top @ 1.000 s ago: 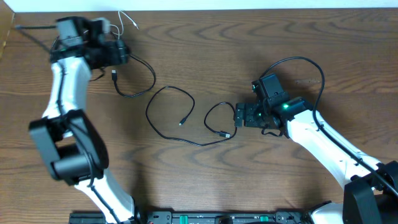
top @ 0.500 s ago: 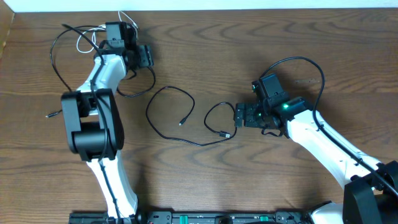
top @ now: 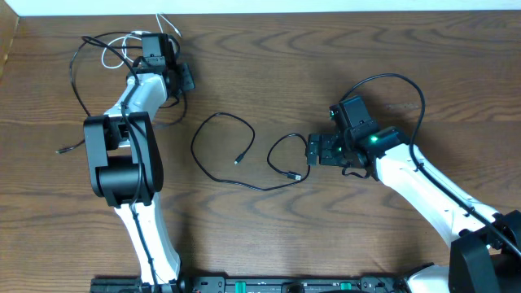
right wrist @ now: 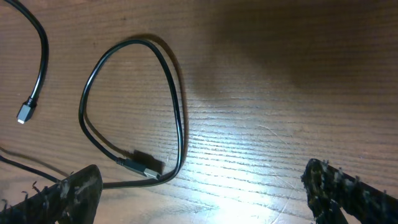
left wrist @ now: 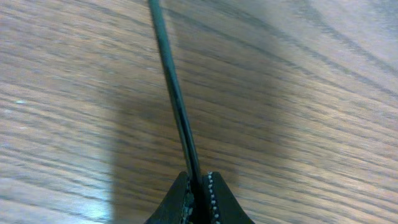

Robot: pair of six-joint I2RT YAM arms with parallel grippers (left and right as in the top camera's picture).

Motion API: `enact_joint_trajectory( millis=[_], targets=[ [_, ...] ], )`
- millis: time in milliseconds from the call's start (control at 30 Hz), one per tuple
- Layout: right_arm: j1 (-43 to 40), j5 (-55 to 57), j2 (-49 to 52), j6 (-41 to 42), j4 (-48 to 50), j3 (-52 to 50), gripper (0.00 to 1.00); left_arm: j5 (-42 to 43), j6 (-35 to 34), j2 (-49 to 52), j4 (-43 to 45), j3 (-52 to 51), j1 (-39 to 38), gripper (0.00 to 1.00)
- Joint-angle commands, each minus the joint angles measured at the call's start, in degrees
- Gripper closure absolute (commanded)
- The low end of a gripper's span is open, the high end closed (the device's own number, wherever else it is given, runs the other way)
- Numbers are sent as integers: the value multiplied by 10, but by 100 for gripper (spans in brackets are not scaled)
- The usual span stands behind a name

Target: Untangle cables

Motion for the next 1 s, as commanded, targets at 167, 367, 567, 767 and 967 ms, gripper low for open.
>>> enact_joint_trajectory(
  millis=[167, 367, 567, 767, 967],
  targets=[
    [0, 1, 4, 8, 0, 0, 1, -87, 2, -101, 7, -2, 4, 92],
    [0, 1, 4, 8, 0, 0, 1, -113, 2, -183, 16, -2, 14, 92],
    [0, 1, 4, 8, 0, 0, 1, -173, 4, -219, 7, -2, 57, 92],
    [0, 1, 4, 8, 0, 0, 1, -237, 16, -216, -43, -2, 120, 93],
    [0, 1, 4, 8, 0, 0, 1, -254, 122, -214, -51, -2, 198, 92]
  ],
)
